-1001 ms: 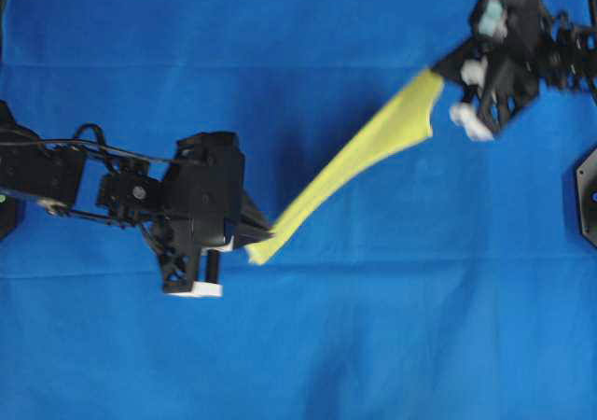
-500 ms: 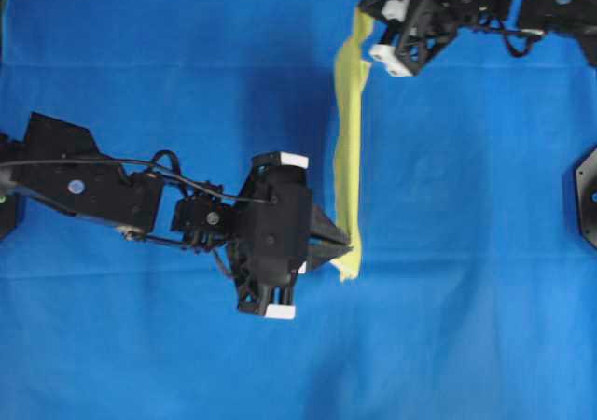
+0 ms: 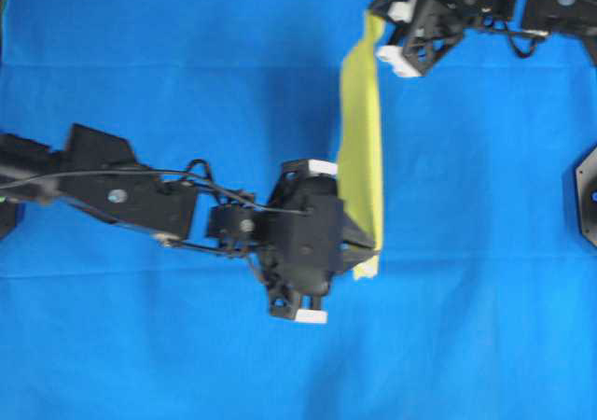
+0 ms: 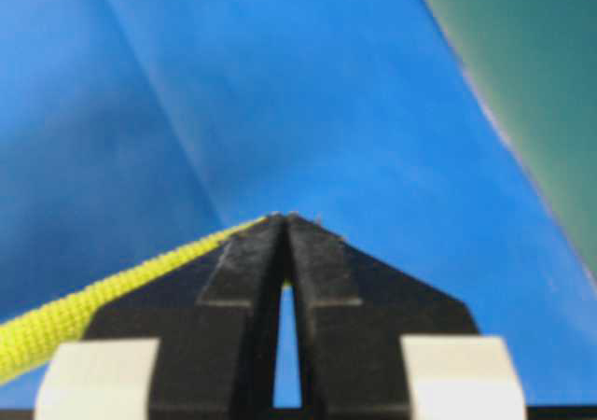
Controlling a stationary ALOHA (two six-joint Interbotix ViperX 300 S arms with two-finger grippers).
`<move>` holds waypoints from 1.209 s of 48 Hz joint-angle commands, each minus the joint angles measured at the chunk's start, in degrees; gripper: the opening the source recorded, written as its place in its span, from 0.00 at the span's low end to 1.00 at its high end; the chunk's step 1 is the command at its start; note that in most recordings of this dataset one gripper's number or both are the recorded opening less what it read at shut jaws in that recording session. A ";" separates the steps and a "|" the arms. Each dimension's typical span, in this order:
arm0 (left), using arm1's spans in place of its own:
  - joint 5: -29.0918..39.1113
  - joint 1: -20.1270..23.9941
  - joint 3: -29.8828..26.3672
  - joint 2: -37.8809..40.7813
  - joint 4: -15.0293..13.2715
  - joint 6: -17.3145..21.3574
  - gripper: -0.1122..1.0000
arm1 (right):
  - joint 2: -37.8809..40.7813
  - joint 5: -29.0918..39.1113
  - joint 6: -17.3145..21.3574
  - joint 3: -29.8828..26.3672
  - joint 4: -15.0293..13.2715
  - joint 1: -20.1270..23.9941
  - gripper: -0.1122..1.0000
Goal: Fold the yellow towel.
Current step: 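Lift the strip and rotate it vertical, right gripper moving to top, then lay the vertical strip down and open both grippers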
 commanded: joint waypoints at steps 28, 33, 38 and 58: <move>-2.20 -0.53 -12.92 10.55 -0.09 2.11 0.12 | -9.93 1.49 0.44 10.72 -0.18 -3.16 0.11; -5.62 -0.53 -7.91 9.32 -0.26 1.23 0.12 | -5.27 -3.43 0.53 9.58 0.00 -3.16 0.11; -8.70 -0.79 -2.11 7.29 -0.26 -1.23 0.12 | 0.00 -8.17 0.53 7.29 0.00 -2.64 0.11; -11.78 -2.46 12.83 1.32 -0.26 -9.32 0.12 | 14.94 -11.34 0.53 -6.15 0.00 1.49 0.11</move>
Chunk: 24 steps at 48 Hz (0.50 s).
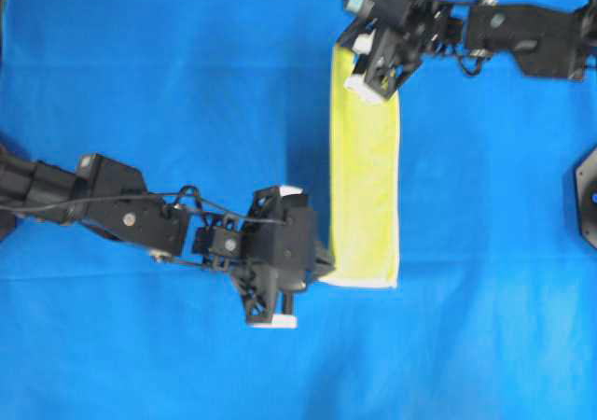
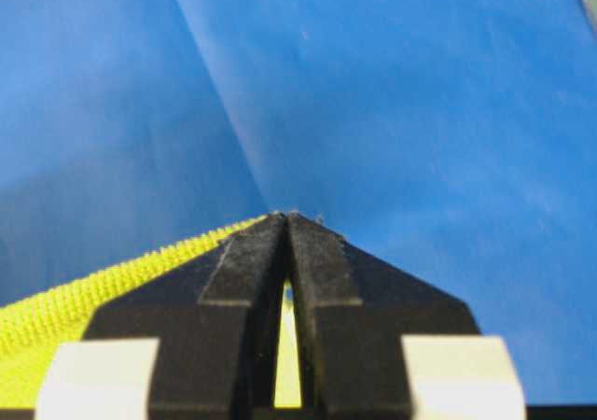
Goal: Fold the yellow towel.
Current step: 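Lay the vertical strip down and open both grippers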
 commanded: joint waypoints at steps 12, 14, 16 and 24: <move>-0.70 -1.23 1.67 -3.08 0.00 -0.09 0.12 | 0.18 -0.44 -0.35 -2.81 -0.09 0.35 0.11; -0.62 -1.05 1.67 -3.16 0.00 -0.09 0.12 | 0.26 -0.44 -0.44 -2.72 -0.09 0.53 0.11; -0.53 -0.97 1.67 -3.16 0.00 0.00 0.12 | 0.26 -0.44 -0.44 -2.55 -0.09 0.79 0.11; -0.26 -0.62 1.58 -3.16 0.00 0.18 0.16 | 0.26 -0.44 -0.44 -2.02 -0.09 0.88 0.12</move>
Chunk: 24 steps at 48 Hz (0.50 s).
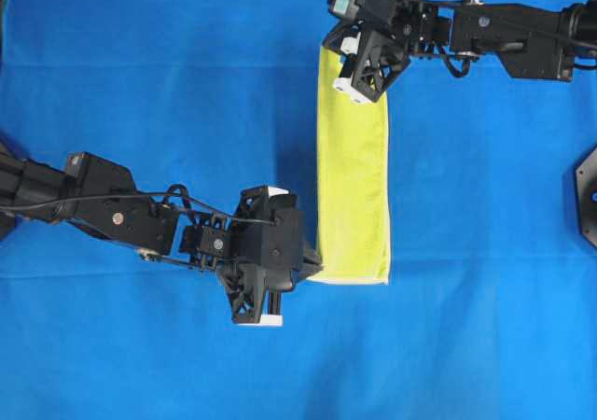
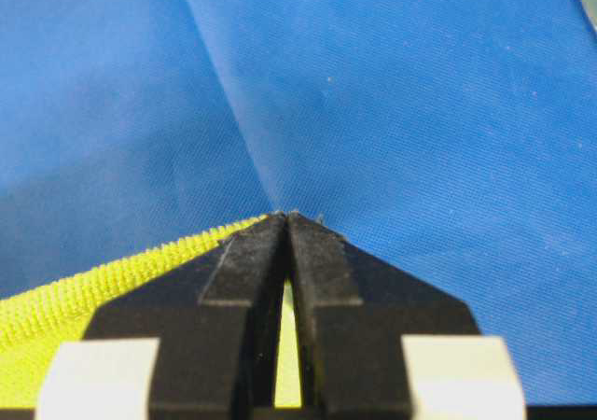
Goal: Fold the yellow towel.
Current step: 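Lay the vertical strip down and open both grippers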
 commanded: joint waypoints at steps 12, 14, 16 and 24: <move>2.20 0.18 -0.26 -2.90 0.00 0.79 0.68 | -0.70 -0.79 -0.35 -0.18 -0.44 0.09 0.50; 3.34 0.44 -0.26 -3.34 0.00 0.70 0.72 | -0.79 -0.79 -0.35 -0.26 -0.53 0.09 0.60; 4.39 0.62 -0.26 -3.96 0.00 0.70 0.72 | -0.88 -0.70 -0.35 -0.26 -0.53 0.09 0.68; 11.25 0.97 0.44 -8.09 0.00 0.88 0.71 | -1.85 0.44 -0.18 0.09 -0.44 0.09 0.63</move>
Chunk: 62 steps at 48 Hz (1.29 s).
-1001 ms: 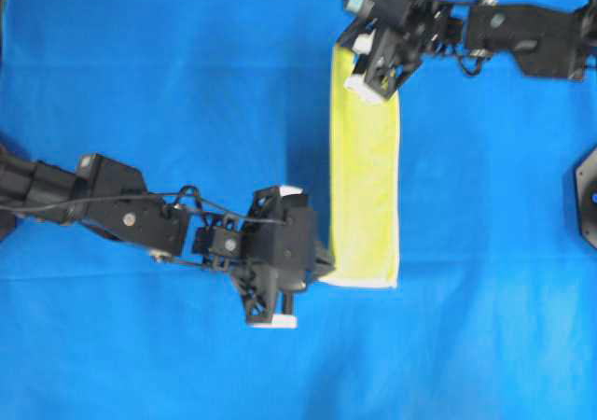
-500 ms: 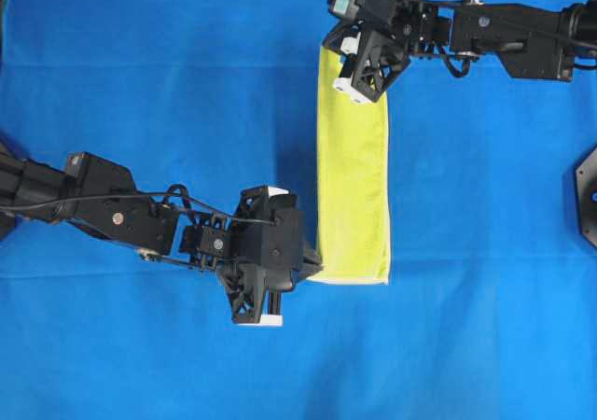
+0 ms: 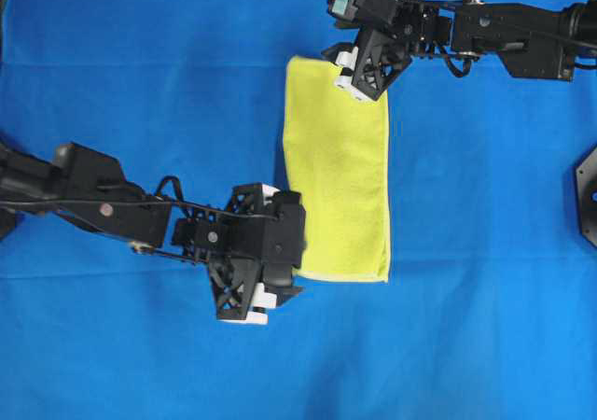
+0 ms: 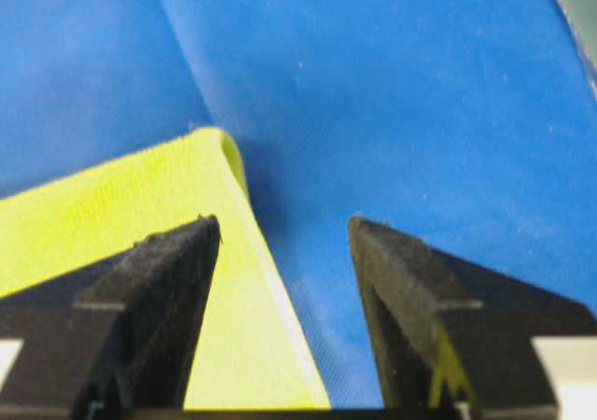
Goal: Fold the yellow towel.
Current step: 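Lay the vertical strip down and open both grippers, then move both grippers to the strip's top corners and grasp them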
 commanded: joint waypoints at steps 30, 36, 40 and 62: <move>1.05 7.73 15.64 -33.75 0.18 6.24 0.71 | -31.55 -4.66 0.97 17.40 0.62 2.37 0.63; -2.81 10.20 20.48 -39.81 0.18 6.86 0.71 | -39.02 -6.59 1.23 23.03 1.41 2.37 0.63; -4.31 11.60 23.29 -42.63 0.18 6.94 0.71 | -42.89 -7.47 1.23 26.46 2.37 2.37 0.63; -11.69 14.59 30.94 -45.26 0.18 6.15 0.71 | -47.29 -12.30 1.23 33.49 6.59 2.37 0.63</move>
